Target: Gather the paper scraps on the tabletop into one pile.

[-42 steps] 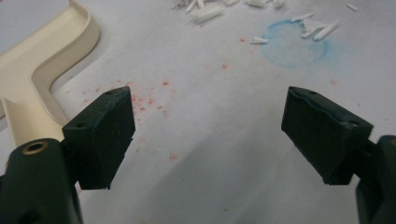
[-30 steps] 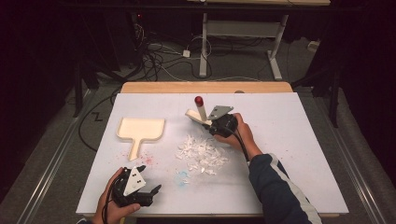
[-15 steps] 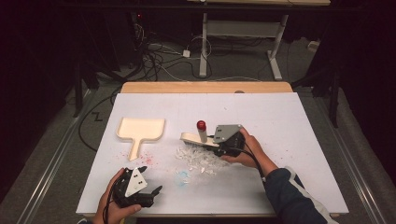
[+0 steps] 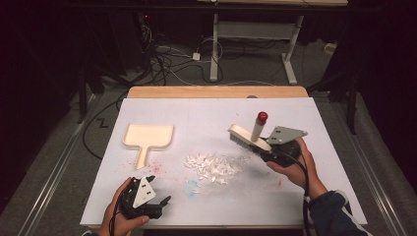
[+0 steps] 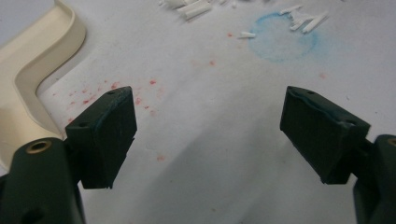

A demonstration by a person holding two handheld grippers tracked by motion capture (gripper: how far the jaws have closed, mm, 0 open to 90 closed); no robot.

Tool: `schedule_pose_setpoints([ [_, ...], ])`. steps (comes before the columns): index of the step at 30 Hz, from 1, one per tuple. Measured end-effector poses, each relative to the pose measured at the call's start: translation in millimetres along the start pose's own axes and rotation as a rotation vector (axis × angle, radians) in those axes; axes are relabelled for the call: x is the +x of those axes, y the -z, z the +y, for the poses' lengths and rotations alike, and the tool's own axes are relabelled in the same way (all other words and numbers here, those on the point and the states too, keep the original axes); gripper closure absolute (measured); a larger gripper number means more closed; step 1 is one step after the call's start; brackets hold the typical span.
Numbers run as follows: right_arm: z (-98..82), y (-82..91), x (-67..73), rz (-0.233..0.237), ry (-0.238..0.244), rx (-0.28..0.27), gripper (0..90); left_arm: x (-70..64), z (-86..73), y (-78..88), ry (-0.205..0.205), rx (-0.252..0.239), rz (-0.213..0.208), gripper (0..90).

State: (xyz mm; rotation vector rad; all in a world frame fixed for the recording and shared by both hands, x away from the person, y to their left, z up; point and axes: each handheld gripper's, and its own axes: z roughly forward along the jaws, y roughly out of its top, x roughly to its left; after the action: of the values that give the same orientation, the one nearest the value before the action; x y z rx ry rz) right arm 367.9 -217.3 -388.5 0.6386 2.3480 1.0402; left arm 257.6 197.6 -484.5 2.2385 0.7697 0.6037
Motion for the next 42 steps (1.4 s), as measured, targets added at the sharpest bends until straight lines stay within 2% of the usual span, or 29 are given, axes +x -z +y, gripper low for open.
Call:
schedule_pose_setpoints([
  [1,-6.7,5.4,-1.3,-0.03,-0.031,0.012,67.9,-0.3,0.3,0.2,-0.003,0.002,0.002,17.6],
  [3,-20.2,14.3,-3.4,-0.061,-0.071,0.045,67.9,-0.7,0.5,0.3,-0.006,0.002,0.002,17.7],
  [4,-20.2,14.3,-3.4,-0.061,-0.071,0.045,67.9,-0.8,0.6,0.1,-0.007,0.003,0.002,17.7],
  [6,-31.7,18.0,-4.8,-0.092,-0.111,0.064,67.9,-0.5,1.2,-0.1,-0.017,-0.003,0.007,17.6],
  [9,-42.6,14.8,-5.6,-0.164,-0.122,0.128,67.9,-1.2,1.8,-0.7,-0.015,0.002,0.001,17.7],
  [12,-50.3,5.0,-6.0,-0.202,-0.168,0.171,67.9,-1.1,3.0,-1.5,-0.027,-0.005,0.004,17.7],
  [14,-49.6,-0.9,-2.5,-0.193,-0.179,0.169,67.9,-0.9,3.5,-2.2,-0.028,-0.004,0.002,17.8],
  [17,-41.9,-9.8,11.2,-0.193,-0.16,0.186,67.8,-1.0,4.3,-2.9,-0.033,0.001,-0.001,17.8],
  [19,-34.9,-18.6,21.2,-0.148,-0.182,0.18,67.7,-2.0,4.7,-3.2,-0.036,-0.002,-0.003,17.8],
  [21,-27.3,-24.7,30.3,-0.127,-0.175,0.165,67.7,-2.6,4.7,-3.0,-0.04,-0.001,-0.005,17.8],
  [23,-17.4,-32.2,42.6,-0.073,-0.183,0.133,67.8,-2.4,4.3,-2.5,-0.04,-0.001,-0.006,17.8],
  [25,-8.5,-36.6,52.6,-0.037,-0.169,0.117,67.9,-1.6,3.8,-2.2,-0.039,-0.001,-0.004,17.8],
  [27,-1.4,-36.3,56.3,-0.01,-0.156,0.099,67.9,-1.3,3.0,-1.5,-0.033,-0.005,-0.003,17.8],
  [29,4.6,-30.6,56.7,-0.018,-0.153,0.075,67.9,-0.8,2.1,-0.6,-0.03,-0.007,-0.002,17.8],
  [33,8.3,-13.6,45.7,-0.033,-0.162,0.02,67.8,-0.7,1.6,0.0,-0.027,-0.007,0.001,17.9],
  [36,5.1,-3.3,27.8,-0.068,-0.185,-0.01,67.8,-1.4,2.2,0.3,-0.028,-0.006,0.003,17.9],
  [38,2.3,-1.7,14.6,-0.093,-0.202,-0.015,67.8,-1.8,2.3,-0.3,-0.018,0.001,-0.003,17.9],
  [40,-1.0,-3.8,-2.3,-0.141,-0.225,-0.01,67.8,-1.8,3.0,-1.8,-0.018,0.004,-0.004,17.9],
  [42,-2.7,-9.9,-16.8,-0.171,-0.262,-0.003,67.8,-1.0,3.9,-2.8,-0.03,0.002,-0.001,17.9],
])
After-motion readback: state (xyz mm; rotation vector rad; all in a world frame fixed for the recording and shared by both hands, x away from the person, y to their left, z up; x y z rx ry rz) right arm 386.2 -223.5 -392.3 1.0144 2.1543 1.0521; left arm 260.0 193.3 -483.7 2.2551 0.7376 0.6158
